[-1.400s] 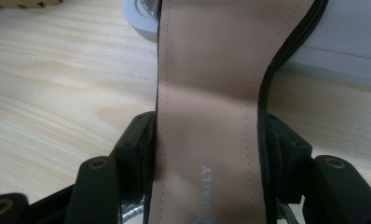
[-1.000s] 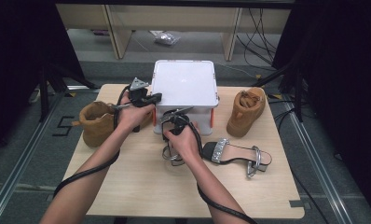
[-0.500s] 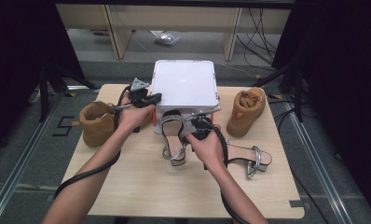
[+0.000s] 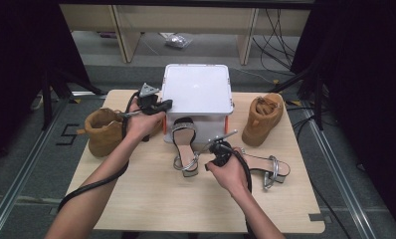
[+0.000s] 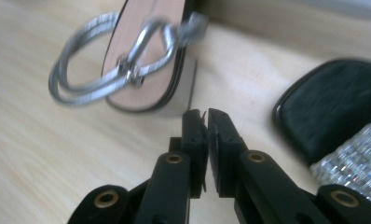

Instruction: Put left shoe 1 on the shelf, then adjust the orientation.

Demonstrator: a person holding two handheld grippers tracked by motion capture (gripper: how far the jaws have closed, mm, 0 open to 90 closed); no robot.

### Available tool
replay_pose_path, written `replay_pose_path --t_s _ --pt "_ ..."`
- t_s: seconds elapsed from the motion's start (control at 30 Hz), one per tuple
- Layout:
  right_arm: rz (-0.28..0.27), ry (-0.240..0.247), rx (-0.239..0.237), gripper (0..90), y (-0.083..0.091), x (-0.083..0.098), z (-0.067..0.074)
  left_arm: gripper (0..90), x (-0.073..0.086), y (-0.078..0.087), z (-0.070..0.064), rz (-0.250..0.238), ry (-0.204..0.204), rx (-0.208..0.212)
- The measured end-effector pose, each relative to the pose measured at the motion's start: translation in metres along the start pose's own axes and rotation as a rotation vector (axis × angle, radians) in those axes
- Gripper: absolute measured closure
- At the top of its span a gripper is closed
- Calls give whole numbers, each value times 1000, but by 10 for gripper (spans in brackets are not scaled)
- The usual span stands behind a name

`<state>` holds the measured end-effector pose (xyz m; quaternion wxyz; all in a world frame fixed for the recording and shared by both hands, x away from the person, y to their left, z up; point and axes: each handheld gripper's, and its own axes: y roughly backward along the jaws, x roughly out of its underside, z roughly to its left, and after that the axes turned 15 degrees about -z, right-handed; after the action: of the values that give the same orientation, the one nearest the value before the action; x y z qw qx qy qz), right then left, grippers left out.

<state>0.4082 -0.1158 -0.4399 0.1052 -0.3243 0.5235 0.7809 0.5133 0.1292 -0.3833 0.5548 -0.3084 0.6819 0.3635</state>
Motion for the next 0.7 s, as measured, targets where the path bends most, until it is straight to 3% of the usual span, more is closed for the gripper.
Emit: replay_pose_path --t_s 0.17,0.2,0.23,0.27,0.3,0.33,0.43,0.53,0.63,0.7 --pt "60 31 -7 873 0 13 11 889 -1 0 1 4 8 2" --pt "59 46 -15 876 0 15 12 889 -1 0 1 2 12 2" --pt "48 102 -43 878 -3 16 10 889 -1 -1 0 4 11 1" --pt "56 75 -36 881 -3 18 14 889 -1 -1 0 6 10 -1" --pt "56 99 -56 882 -4 20 15 889 -1 -1 0 7 11 -2" --pt "72 73 -61 882 -6 22 19 889 -1 -1 0 8 12 -2" --pt "66 119 -101 883 -12 24 22 889 -2 -1 0 12 13 -1" --pt "77 96 -103 882 -17 26 29 889 -2 -1 0 11 10 -3" --pt "57 121 -124 882 -23 26 30 889 -1 -1 0 10 11 -2" --pt "60 96 -121 882 -25 27 34 889 -2 0 1 10 9 0"
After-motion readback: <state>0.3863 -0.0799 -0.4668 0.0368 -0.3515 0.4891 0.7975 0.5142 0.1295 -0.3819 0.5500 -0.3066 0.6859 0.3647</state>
